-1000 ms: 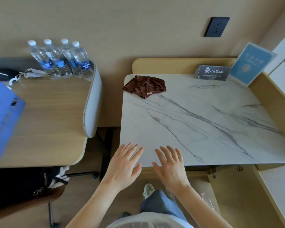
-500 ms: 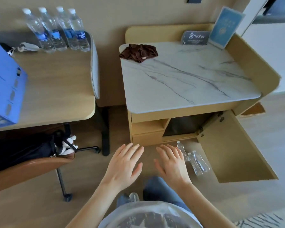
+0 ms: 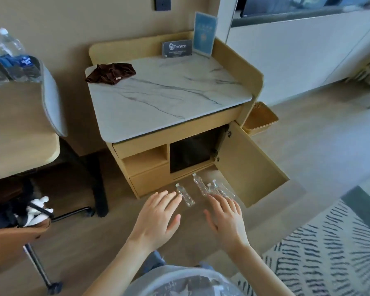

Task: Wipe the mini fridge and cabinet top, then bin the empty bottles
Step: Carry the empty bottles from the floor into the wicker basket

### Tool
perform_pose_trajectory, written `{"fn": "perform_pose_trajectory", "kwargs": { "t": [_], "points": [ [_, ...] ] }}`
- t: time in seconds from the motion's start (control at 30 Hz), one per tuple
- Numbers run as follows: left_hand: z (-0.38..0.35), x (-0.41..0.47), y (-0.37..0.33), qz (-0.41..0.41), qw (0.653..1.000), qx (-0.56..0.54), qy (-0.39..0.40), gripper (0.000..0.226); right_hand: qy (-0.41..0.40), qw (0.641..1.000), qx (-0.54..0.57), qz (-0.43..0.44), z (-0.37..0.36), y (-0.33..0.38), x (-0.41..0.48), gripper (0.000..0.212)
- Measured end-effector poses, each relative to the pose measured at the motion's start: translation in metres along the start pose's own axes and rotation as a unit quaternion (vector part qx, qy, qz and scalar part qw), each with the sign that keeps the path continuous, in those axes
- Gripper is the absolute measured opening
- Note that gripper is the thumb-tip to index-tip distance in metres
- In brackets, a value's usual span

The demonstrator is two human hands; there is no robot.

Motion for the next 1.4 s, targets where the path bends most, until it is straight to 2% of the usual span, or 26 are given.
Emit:
{"fn": "perform_pose_trajectory", "kwargs": {
  "t": [0.27,0.47,0.73,1.23,1.4],
  "points": [
    [-0.027,0.009,-0.128,0.003,1.000,-0.020,-0.010,0.050,0.025,0.998,-0.019,-0.054,0.064,-0.114,-0.083,0.042],
    [-0.025,0.018,-0.166,0.039,0.999,-0.024,-0.014,0.051,0.042,0.998,0.000,-0.042,0.084,-0.147,-0.078,0.039],
    [-0.030,0.055,-0.153,0.092,0.996,-0.014,-0.002,0.051,0.045,0.999,0.015,0.006,0.064,-0.165,-0.014,0.036],
    [-0.079,0.173,-0.080,0.196,0.980,-0.046,0.006,0.054,0.110,0.993,0.034,0.036,0.013,-0.212,0.147,0.034],
    [-0.128,0.198,-0.067,0.232,0.971,-0.056,-0.024,0.051,0.143,0.987,0.051,0.053,-0.040,-0.245,0.174,0.032]
  ]
}}
Point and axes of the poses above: each hand's wrist, its own x-axis towards the middle knuckle, its own z-axis out of the back of the hand, y = z × x, the point moved 3 cm from there along x, towards the middle knuckle, and after that the axes turned 5 degrees about x, right-handed, at the moved point
